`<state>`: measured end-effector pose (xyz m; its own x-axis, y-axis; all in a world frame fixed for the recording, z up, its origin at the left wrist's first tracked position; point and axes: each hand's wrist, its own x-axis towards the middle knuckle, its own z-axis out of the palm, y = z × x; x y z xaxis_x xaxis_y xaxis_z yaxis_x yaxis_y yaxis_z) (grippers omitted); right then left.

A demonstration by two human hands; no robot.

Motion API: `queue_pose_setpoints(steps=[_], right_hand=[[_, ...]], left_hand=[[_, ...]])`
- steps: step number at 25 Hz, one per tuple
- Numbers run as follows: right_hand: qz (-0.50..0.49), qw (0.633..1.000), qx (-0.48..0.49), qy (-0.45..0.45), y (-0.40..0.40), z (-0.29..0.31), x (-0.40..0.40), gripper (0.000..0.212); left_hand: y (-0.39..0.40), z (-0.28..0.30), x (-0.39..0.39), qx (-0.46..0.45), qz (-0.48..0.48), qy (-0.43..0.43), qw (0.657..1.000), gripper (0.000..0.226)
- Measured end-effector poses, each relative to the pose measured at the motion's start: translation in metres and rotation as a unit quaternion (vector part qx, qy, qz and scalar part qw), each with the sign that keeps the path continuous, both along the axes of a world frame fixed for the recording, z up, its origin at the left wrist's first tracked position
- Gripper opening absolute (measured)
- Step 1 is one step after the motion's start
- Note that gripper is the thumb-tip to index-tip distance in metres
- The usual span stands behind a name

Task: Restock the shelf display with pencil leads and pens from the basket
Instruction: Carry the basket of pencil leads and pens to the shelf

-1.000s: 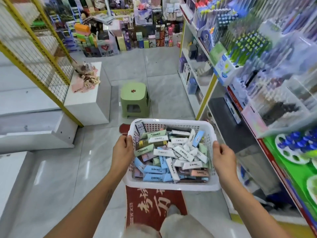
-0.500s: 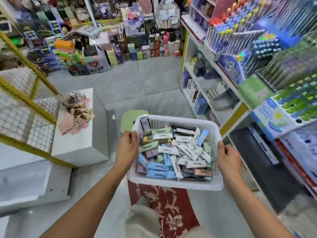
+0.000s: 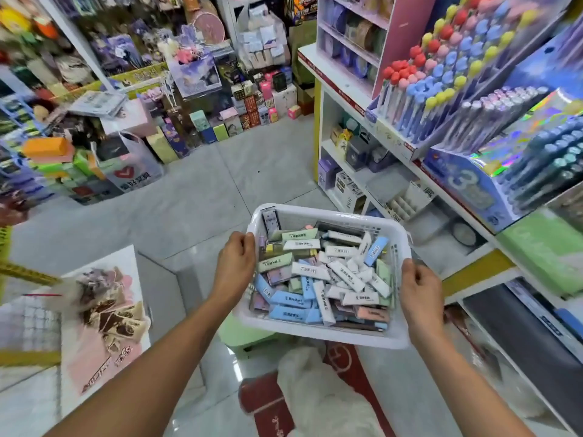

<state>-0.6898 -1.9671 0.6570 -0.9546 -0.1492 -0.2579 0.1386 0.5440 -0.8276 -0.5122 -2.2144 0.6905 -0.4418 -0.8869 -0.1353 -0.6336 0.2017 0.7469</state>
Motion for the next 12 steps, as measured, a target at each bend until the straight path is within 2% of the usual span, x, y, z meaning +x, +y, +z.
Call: queue_pose_setpoints(steps=[4, 12], right_hand=[[-0.021, 0.999, -0.010, -0.022, -0.064, -0.011, -0.049, 0.049], [-0.115, 0.992, -0.005, -0.055, -0.118, -0.023, -0.108, 0.043]], left_hand=[[-0.072, 0.000, -0.060, 0.003, -0.023, -0.007, 1.000, 0.032], [-0.148, -0.010, -0.173, 0.000, -0.124, -0.040, 0.991, 0.033]])
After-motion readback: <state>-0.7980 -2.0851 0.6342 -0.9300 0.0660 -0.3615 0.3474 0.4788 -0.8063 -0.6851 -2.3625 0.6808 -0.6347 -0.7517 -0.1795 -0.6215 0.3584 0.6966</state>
